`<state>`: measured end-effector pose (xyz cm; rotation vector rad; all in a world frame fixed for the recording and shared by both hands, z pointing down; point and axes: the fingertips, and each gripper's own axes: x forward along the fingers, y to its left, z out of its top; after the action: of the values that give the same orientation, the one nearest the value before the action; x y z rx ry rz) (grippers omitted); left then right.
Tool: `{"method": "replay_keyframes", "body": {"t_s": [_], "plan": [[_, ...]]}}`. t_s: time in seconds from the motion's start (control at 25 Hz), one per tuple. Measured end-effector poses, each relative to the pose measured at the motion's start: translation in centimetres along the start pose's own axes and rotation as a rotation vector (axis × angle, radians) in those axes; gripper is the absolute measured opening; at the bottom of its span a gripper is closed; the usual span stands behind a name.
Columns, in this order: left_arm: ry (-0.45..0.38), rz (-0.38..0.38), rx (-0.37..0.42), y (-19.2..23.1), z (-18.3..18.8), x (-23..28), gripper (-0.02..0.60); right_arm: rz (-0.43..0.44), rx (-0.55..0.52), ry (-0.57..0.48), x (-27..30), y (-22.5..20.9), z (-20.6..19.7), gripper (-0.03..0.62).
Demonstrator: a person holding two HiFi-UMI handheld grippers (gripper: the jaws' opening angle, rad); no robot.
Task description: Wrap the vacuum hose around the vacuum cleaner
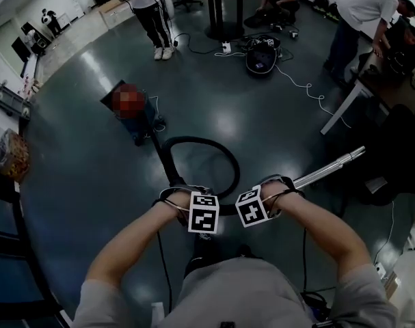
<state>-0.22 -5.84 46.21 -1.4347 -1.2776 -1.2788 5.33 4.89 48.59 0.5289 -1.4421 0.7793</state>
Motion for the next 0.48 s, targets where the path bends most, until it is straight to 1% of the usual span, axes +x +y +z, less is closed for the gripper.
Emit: {"method": "replay_keyframes", "body": {"t_s": [0.04,0.12,0.24,0.36,0.48], "plan": [[-0.004,-0.004,0.033,0.5,-0.3,0.5,0.205,0.000,0.003,0.024,-0.3,-0.6,-0.2,0.044],[-0.034,-0.022,0.080,1.3,-0.8,1.1,0.169,0.003,0.006,0.067,-0.9,-1.7,-0.5,0.041],[-0.105,-0.071,0.104,1.9,-1.9,1.3,0.165,0.030,0.007,0.110,-1.4,-3.0,-0.1,0.041],[-0.148,-0.101,0.128,2.5,-3.6,1.2,0.163,0.077,0.026,0.101,-1.4,-4.1,1.1,0.041],[-0.170,-0.121,0.150,2.9,-5.2,1.2,0.163,0.119,0.060,0.080,-0.9,-5.0,2.5,0.041]]}}
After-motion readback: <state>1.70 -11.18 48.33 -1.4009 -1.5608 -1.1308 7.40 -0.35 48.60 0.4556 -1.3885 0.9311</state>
